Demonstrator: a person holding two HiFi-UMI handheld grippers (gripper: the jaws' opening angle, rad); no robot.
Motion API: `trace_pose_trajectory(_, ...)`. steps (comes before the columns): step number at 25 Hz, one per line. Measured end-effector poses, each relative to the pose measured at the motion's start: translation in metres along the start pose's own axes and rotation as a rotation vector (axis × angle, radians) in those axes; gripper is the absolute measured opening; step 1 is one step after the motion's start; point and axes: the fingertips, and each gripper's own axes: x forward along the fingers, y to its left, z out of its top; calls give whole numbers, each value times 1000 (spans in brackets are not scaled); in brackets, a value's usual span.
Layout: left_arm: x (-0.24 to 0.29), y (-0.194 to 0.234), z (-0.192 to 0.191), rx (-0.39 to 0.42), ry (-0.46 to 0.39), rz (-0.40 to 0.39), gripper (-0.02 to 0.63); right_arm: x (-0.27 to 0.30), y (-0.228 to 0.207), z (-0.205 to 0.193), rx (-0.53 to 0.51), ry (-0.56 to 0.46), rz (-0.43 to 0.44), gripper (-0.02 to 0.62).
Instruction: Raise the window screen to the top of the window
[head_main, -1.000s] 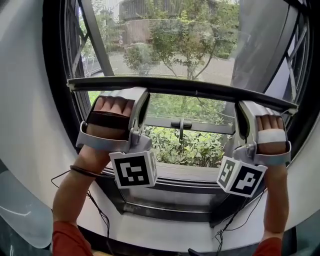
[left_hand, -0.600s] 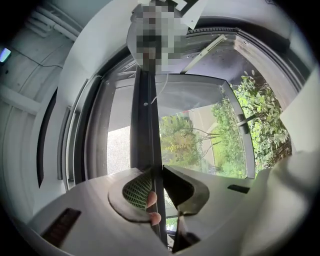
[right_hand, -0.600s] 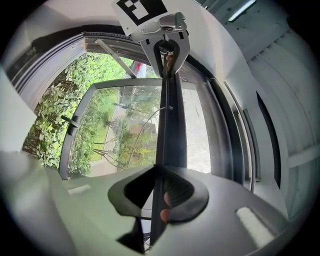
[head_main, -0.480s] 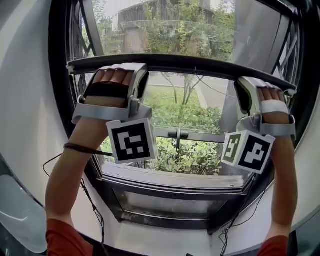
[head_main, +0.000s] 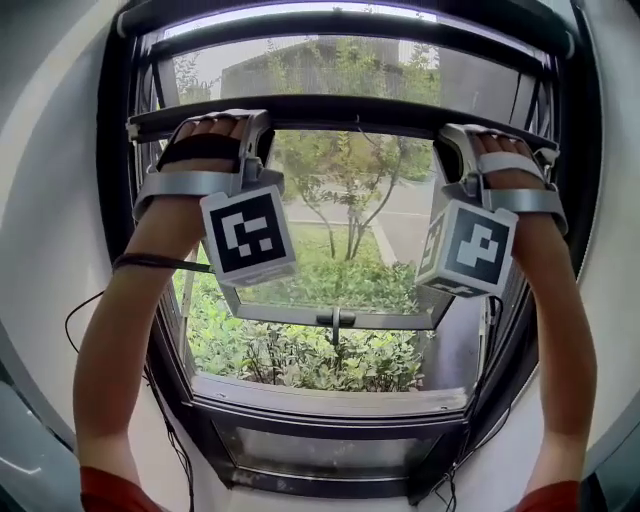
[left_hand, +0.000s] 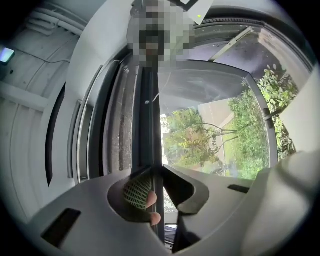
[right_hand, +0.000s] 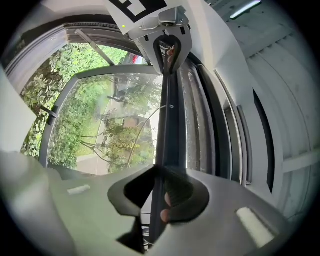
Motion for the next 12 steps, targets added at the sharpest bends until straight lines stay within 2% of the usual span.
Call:
trace_pose_trajectory(3, 14, 27, 0, 0, -4, 61, 77, 11, -25, -1, -22, 27, -21, 72)
trace_pose_trajectory(8, 30, 57, -1, -25, -6, 78, 78, 32, -59, 0, -34, 43, -33, 72)
trace_pose_trajectory(12, 45, 80, -1, -22, 12, 128, 78, 45, -77, -5, -58, 61, -43, 74)
